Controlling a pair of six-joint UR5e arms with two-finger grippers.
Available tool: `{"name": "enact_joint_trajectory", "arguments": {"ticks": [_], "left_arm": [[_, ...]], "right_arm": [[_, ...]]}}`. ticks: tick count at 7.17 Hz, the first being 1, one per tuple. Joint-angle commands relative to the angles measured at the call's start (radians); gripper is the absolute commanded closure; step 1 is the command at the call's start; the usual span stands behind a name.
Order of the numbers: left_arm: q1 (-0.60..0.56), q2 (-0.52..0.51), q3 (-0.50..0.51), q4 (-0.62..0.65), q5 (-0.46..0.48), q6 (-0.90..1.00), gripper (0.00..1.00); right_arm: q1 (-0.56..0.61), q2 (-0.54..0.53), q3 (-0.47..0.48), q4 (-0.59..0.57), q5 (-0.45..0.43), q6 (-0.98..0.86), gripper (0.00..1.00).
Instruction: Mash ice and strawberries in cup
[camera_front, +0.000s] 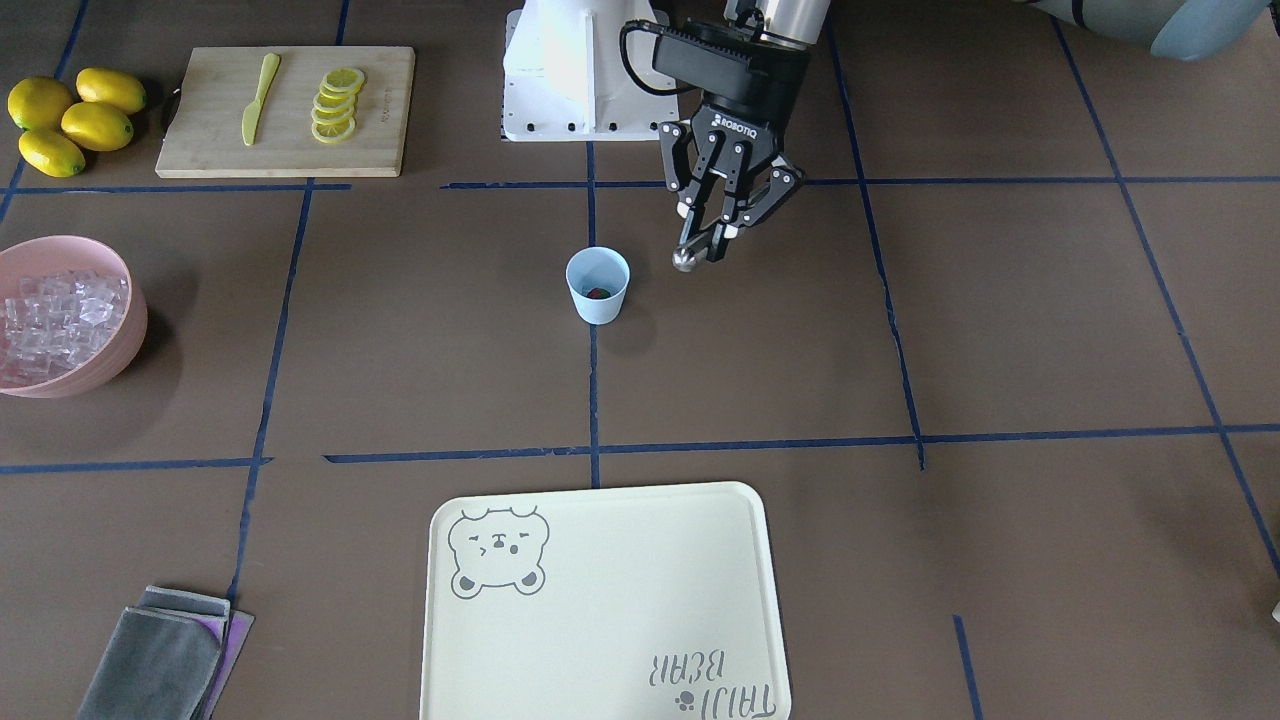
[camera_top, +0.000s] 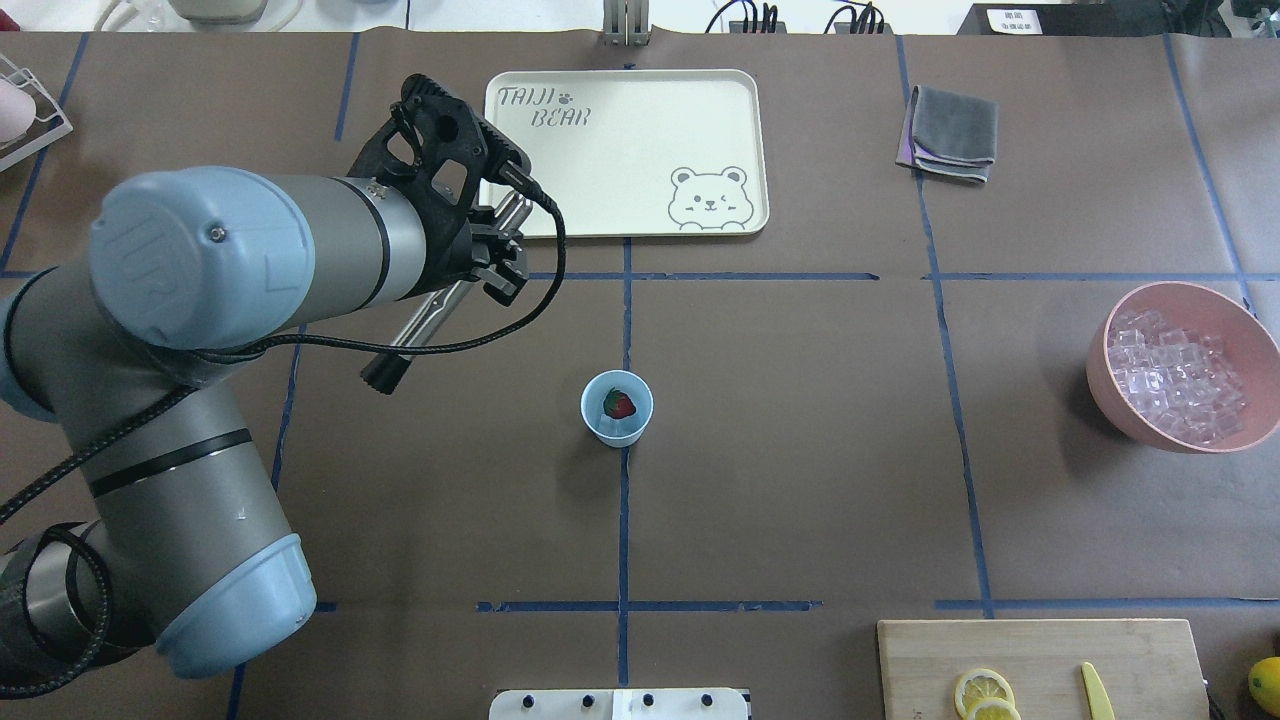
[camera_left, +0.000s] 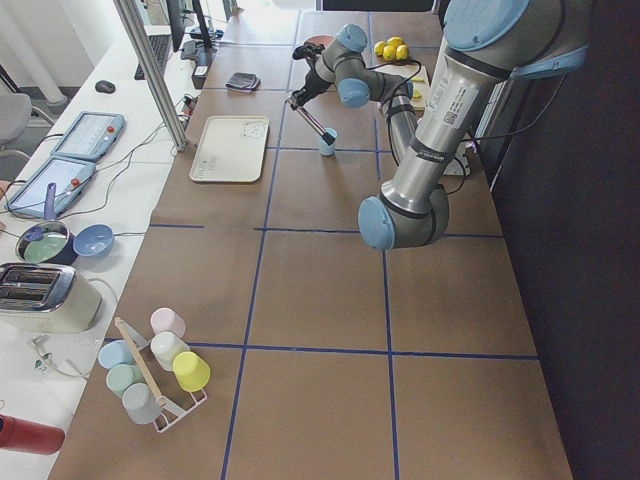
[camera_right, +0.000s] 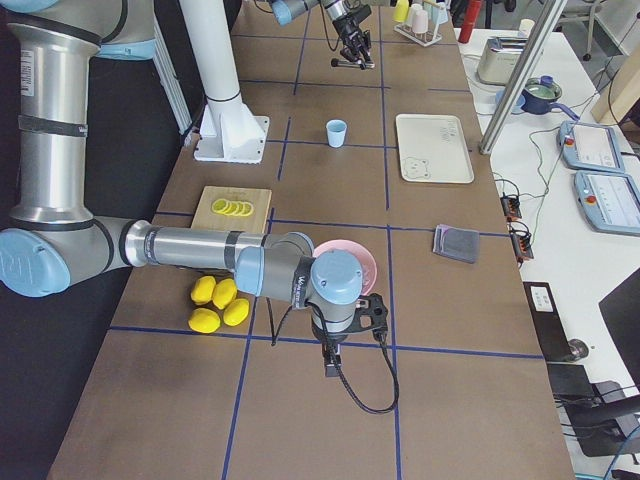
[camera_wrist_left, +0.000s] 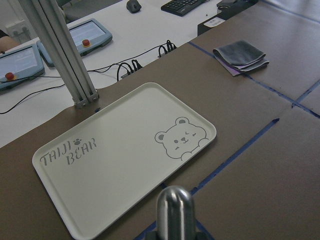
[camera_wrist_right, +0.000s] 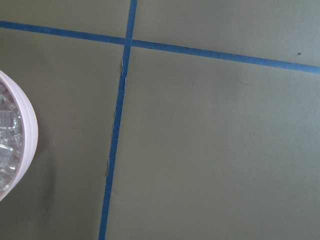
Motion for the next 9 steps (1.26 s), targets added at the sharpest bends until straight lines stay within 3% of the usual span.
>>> {"name": "enact_joint_trajectory", "arguments": {"ticks": [1,2,3,6,7,9], "left_arm": [[-0.091,0.066,0.009,0.142,-0.068,0.091,0.98],[-0.186,0.126,0.01,0.143,-0.184,-0.032,0.98],[-0.25,0.185,0.011,0.129,-0.272,-0.187,0.9],[-0.413,0.382,0.098,0.123,-0.353,-0.099,0.9],[-0.474,0.461,0.118,0.068,-0.43,-0.075,0.9],[-0.534,0.636,0.211,-0.213,-0.498,-0.079,0.9]], "right_arm": [[0.0,-0.003,0.0,0.0,0.002,-0.002,0.01],[0.0,-0.005,0.0,0.0,0.002,-0.002,0.01],[0.0,-0.005,0.0,0.0,0.002,-0.002,0.01],[0.0,-0.006,0.0,0.0,0.003,-0.002,0.01],[0.0,-0.006,0.0,0.0,0.003,-0.002,0.01],[0.0,-0.006,0.0,0.0,0.003,-0.002,0.01]]}}
